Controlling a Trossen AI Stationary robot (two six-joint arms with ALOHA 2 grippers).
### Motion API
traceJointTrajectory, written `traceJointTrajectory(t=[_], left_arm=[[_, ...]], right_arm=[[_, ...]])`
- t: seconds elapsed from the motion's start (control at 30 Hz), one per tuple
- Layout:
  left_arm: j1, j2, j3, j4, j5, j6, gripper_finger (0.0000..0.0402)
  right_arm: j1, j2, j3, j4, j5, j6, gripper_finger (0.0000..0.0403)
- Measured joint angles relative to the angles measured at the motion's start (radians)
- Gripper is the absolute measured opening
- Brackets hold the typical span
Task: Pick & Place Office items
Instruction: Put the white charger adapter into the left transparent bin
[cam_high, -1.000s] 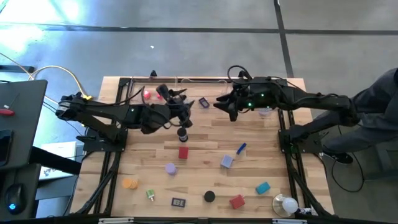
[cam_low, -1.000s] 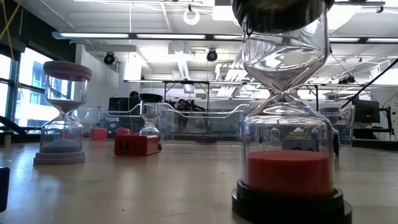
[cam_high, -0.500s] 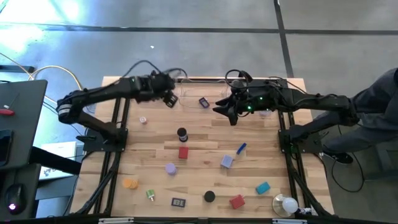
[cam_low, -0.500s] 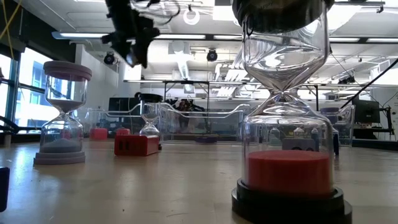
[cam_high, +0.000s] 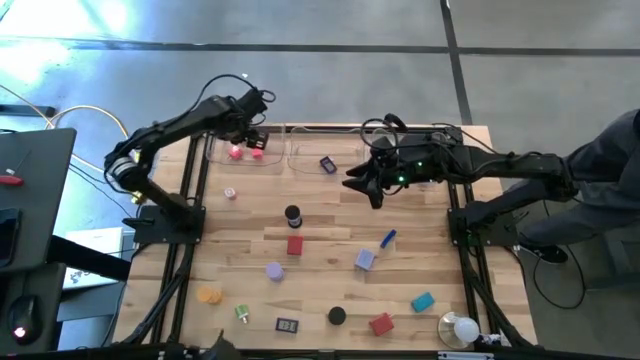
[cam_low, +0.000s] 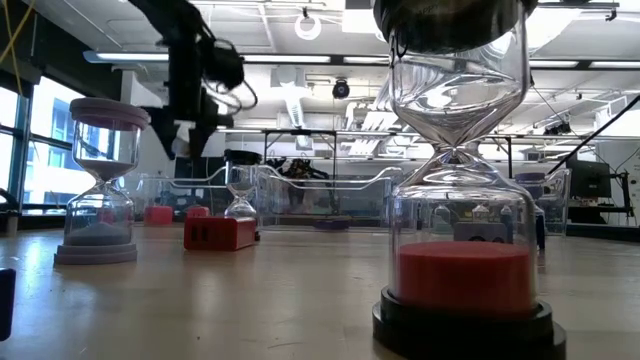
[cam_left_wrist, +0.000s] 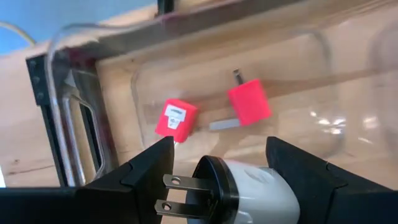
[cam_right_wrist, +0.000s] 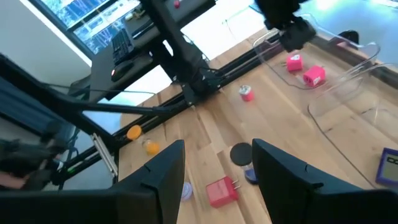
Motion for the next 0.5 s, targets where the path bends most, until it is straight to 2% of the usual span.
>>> traceJointTrajectory(t=[0.07, 0.23, 0.5], left_arm=[[0.013, 0.039, -0.009, -0.001, 0.009, 0.001, 0.0234], [0.024, 0.133, -0.019, 0.01, 0.121, 0.03, 0.0234], [0.024, 0.247, -0.019, 0.02, 0.127, 0.053, 0.0234]], right_arm=[[0.009, 0.0, 0.0, -0.004, 0.001, -0.002, 0.0174], [0.014, 0.0, 0.0, -0.004, 0.002, -0.003, 0.0174], [0.014, 0.0, 0.0, -0.004, 0.002, -0.003, 0.0174]])
